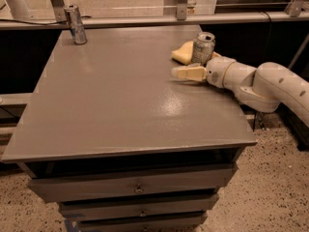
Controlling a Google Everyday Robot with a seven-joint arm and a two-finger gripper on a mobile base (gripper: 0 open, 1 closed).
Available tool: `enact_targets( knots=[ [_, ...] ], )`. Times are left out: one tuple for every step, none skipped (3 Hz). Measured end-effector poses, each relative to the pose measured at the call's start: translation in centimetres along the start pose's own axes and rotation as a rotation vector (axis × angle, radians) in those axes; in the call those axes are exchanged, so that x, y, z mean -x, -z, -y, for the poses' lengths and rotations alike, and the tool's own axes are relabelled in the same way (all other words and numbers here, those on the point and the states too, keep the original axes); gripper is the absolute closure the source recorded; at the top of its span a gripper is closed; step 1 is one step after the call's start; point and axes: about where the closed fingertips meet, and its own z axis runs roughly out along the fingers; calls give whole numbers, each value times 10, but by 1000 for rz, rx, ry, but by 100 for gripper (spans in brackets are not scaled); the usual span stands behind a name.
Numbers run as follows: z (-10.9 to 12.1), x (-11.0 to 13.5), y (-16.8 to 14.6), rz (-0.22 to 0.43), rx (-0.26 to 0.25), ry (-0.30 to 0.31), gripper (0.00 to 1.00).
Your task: Move 7up can near sponge
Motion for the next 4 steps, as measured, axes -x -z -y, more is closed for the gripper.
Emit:
enact_targets(
  knots=[
    [0, 0, 0, 0, 0, 0, 0],
    [1, 26, 19, -6, 4, 61, 0],
    [-5, 72, 54, 23, 22, 165, 0],
    [-20, 102, 82, 21, 66, 249, 0]
  ],
)
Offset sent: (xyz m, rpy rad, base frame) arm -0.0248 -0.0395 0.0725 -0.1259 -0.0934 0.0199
